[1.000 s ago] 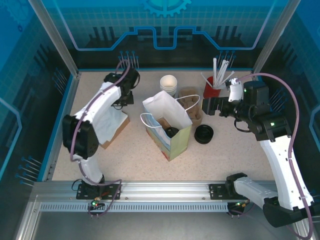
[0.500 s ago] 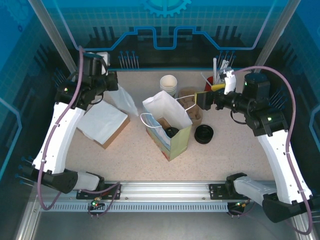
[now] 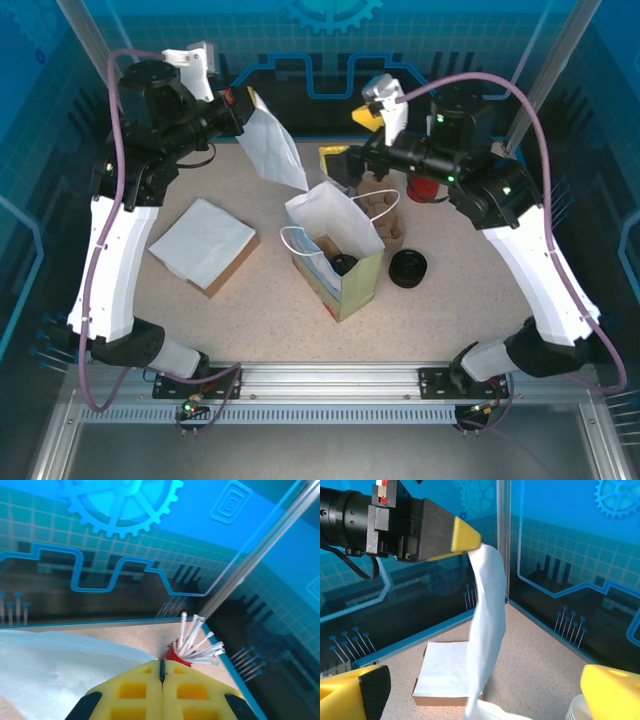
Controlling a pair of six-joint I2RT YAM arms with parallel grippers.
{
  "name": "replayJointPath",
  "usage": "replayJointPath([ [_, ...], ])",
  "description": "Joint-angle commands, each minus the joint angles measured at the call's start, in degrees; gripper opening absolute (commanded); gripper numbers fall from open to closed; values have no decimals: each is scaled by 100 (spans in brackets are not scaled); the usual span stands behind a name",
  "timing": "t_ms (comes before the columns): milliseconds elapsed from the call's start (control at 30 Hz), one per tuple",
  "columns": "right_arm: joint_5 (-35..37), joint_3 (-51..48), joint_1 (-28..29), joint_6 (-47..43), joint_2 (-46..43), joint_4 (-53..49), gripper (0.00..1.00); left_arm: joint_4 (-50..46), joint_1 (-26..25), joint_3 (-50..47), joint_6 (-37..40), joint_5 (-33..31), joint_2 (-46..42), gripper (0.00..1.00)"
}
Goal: Pack the takeout coffee
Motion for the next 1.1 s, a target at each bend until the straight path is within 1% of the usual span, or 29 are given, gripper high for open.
replayJointPath([
  [0, 404, 448, 324, -114, 357, -101, 100, 147, -106, 261, -337, 406, 150, 0],
  [133, 648, 828, 510, -120, 811, -136, 100, 191, -186, 266, -420, 471, 168, 0],
  [267, 977, 1111, 520, -299, 1191, -172, 100, 218, -216, 266, -455, 495, 162, 0],
  [467, 924, 1723, 521, -413, 1838, -633, 99, 224, -236, 267, -529, 612, 157, 0],
  [500, 941, 1769, 519, -417, 1911, -687, 96, 229, -240, 266, -531, 614, 151, 0],
  [567, 951, 1828, 521, -431, 1979, -733, 88, 215, -241, 266, -538, 616, 128, 0],
  [667, 915, 1887, 516, -440, 2007, -808, 68, 193, -242, 266, -528, 605, 116, 0],
  [800, 962, 1886, 511, -471, 2032, -888, 39, 199, -241, 280, -520, 627, 78, 0],
  [933, 1007, 2032, 500, -475, 2058, -987, 4, 193, -241, 310, -489, 653, 25, 0],
  [967, 1019, 2102, 498, -492, 2052, -1029, 0, 191, -241, 320, -480, 666, 3, 0],
  [1000, 1032, 2188, 497, -506, 2046, -1102, 0, 202, -241, 328, -475, 690, -33, 0],
  [1067, 1087, 2413, 483, -539, 1992, -1274, 0, 235, -241, 336, -444, 718, -109, 12],
])
